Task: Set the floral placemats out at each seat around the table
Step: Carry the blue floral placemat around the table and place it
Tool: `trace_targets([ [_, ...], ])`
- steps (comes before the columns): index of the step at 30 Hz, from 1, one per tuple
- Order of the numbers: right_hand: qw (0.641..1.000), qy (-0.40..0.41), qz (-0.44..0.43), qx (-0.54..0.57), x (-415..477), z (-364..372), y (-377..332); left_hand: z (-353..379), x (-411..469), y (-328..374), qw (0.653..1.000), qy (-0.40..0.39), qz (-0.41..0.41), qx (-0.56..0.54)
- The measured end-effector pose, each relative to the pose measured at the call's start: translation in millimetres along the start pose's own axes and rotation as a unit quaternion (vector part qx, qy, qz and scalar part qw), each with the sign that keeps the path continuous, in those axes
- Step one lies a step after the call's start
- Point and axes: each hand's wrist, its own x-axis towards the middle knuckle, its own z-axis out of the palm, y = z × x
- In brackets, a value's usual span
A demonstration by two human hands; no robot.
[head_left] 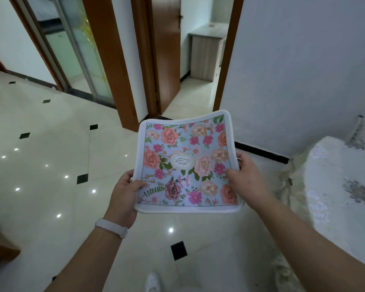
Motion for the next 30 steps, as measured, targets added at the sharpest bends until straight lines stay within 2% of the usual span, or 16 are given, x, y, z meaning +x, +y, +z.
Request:
trace_targets([
  [6,0.995,0.1,-0.012,0.021,43,32,-31,4,92,54,0.997,-0.078,0.007,0.025],
  [13,0.983,0.178,0.012,0.046,85,17,-30,60,166,69,0.987,-0.141,-0.021,0.069],
  [18,0.975,0.202,0.051,0.082,142,-10,-11,127,219,65,0.98,-0.168,-0.04,0.099],
  [22,0.969,0.214,0.072,0.1,204,-42,8,190,264,64,0.978,-0.161,-0.047,0.124],
  [25,0.966,0.223,0.075,0.108,248,-80,16,245,298,65,0.976,-0.158,-0.054,0.137],
  [30,0.956,0.261,0.091,0.097,295,-157,29,352,326,60,0.966,-0.204,-0.057,0.151],
])
